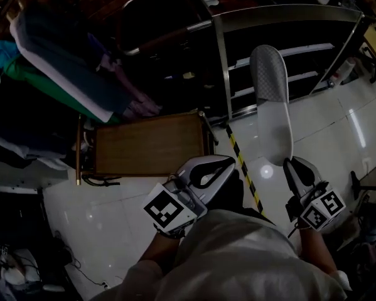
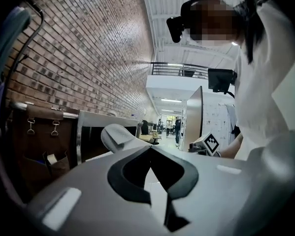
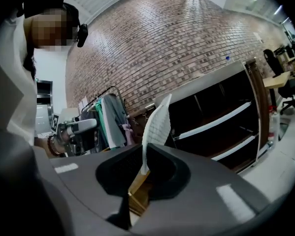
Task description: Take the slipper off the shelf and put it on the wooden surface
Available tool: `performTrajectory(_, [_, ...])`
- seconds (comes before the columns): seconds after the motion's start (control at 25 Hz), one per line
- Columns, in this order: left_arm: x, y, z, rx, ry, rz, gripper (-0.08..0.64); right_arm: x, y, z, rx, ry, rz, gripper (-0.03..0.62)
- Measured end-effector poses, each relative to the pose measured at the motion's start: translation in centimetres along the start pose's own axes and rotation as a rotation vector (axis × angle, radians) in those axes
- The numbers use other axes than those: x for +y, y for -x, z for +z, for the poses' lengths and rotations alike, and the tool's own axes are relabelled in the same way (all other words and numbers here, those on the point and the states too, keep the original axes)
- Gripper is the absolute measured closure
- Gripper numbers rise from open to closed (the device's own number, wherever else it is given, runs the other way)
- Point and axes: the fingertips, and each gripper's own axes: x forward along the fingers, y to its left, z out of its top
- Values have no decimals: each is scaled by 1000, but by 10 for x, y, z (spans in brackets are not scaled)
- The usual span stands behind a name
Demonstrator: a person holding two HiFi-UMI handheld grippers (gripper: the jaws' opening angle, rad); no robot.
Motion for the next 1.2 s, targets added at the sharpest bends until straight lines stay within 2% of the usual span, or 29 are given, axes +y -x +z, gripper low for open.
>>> performTrajectory(0.2, [-61, 35, -23, 0, 37, 45, 565, 37, 26, -34, 27, -23, 73, 561])
performTrajectory(0.28, [-75, 57, -29, 7, 57, 87, 565, 50, 27, -47, 43, -41, 104, 561])
performTrajectory(0.52, [-68, 129, -22, -63, 43, 250, 565, 98, 13, -71, 76, -42, 210, 561])
performTrajectory(0.68, [-47, 162, -19, -116, 51, 288, 565, 128, -6, -86, 105, -40, 261, 561])
performTrajectory(0.92, [-19, 204, -21, -124, 23, 258, 565, 167, -52, -127, 147, -69, 269, 561])
performTrajectory(1.08, [7, 251, -24, -109, 25, 208, 565, 190, -97, -162, 157, -113, 208, 561])
performTrajectory(1.2, [22, 287, -23, -90, -4, 149, 565, 207, -132, -182, 164, -117, 156, 560])
